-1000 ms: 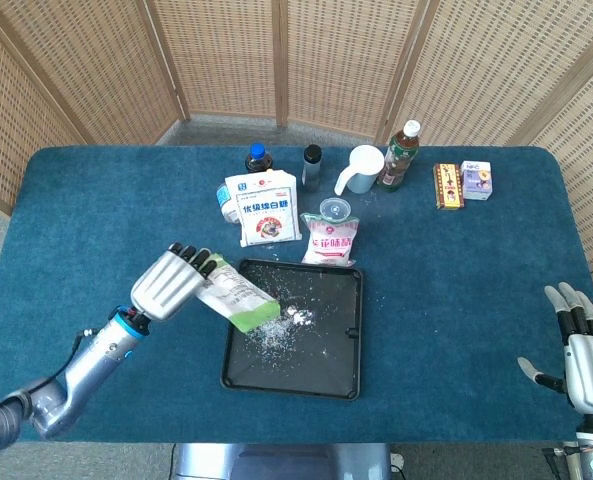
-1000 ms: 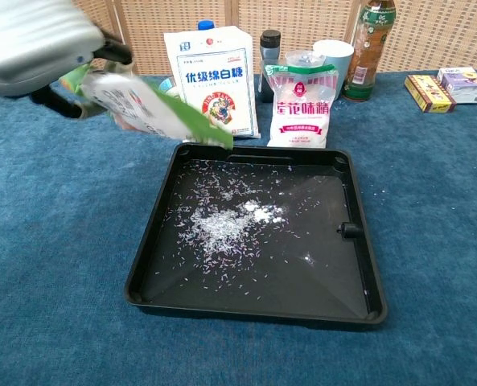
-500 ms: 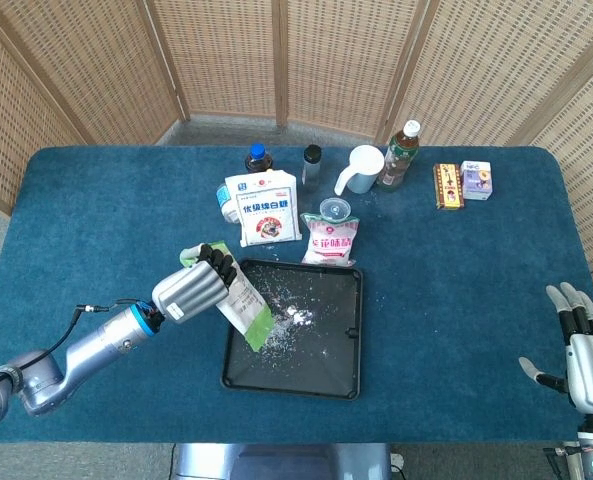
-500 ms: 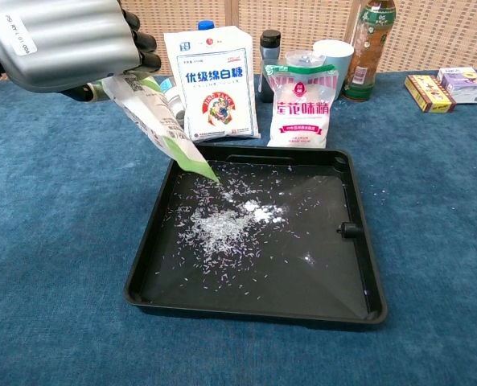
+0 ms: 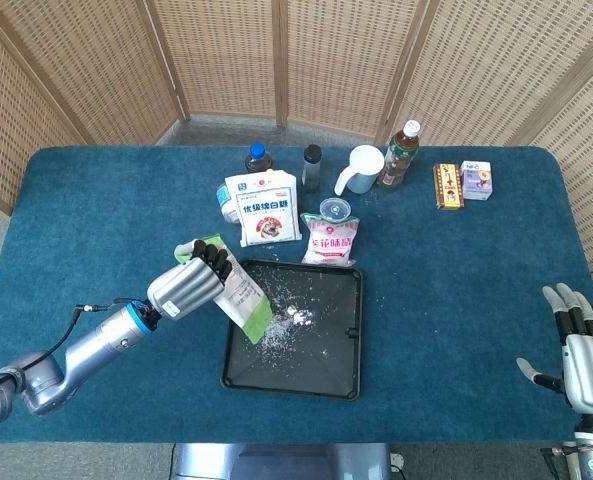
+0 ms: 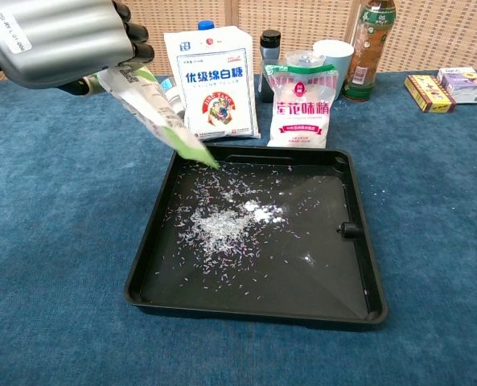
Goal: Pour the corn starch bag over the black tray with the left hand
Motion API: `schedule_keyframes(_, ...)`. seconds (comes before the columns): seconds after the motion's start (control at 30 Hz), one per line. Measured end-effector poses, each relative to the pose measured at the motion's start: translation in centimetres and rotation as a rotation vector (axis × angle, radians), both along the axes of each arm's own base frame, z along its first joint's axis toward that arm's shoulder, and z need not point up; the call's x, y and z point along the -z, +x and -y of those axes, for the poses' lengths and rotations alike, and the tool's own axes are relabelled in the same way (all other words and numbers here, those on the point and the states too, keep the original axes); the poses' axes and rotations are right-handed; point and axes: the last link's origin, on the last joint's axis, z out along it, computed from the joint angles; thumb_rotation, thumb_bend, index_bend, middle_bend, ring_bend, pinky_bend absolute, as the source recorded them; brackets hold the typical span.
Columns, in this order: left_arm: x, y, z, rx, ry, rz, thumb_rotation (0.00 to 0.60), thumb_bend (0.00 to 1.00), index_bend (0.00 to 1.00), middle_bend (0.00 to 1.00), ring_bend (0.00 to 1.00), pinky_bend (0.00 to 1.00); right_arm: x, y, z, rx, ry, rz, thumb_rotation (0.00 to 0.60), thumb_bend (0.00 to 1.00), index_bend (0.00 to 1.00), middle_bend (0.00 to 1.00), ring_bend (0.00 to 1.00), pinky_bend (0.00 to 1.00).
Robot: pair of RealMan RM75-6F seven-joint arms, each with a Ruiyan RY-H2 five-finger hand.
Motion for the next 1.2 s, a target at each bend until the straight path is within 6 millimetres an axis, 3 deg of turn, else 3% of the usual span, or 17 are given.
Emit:
schedule_keyframes(0.2, 0.6, 0.8, 0.9, 0.058, 0.000, -0.007, 0.600, 0.42, 0.79, 0.60, 0.65, 0.70, 0.1, 0.1, 0.0, -0.003, 0.003, -0.003, 0.600, 0.04, 0.04, 0.04, 0.04, 0.06)
schedule_keyframes(0.53, 1.3, 1.1, 1.2, -0.001, -0.006, 0.032, 0.600, 0.41, 0.80, 0.61, 0.66, 0.70, 0.1, 0.0, 0.0, -0.001, 0.003, 0.000, 0.600, 0.04, 0.04, 0.04, 0.04, 0.06)
schedule_keyframes(0.83, 1.1, -0.6, 1.7, -0.193, -0.151, 0.270, 0.600, 0.40, 0.80, 0.61, 0.66, 0.70, 0.2, 0.0, 0.0, -0.001, 0.004, -0.006, 0.600, 0.04, 0.04, 0.04, 0.04, 0.06)
schedule_keyframes(1.2, 0.9, -4.6, 2.4, -0.494, -0.394, 0.714, 0.600, 0.39, 0.80, 0.61, 0.66, 0.70, 0.5, 0.1, 0.0, -0.002, 0.014, -0.013, 0.600, 0.04, 0.04, 0.04, 0.04, 0.06)
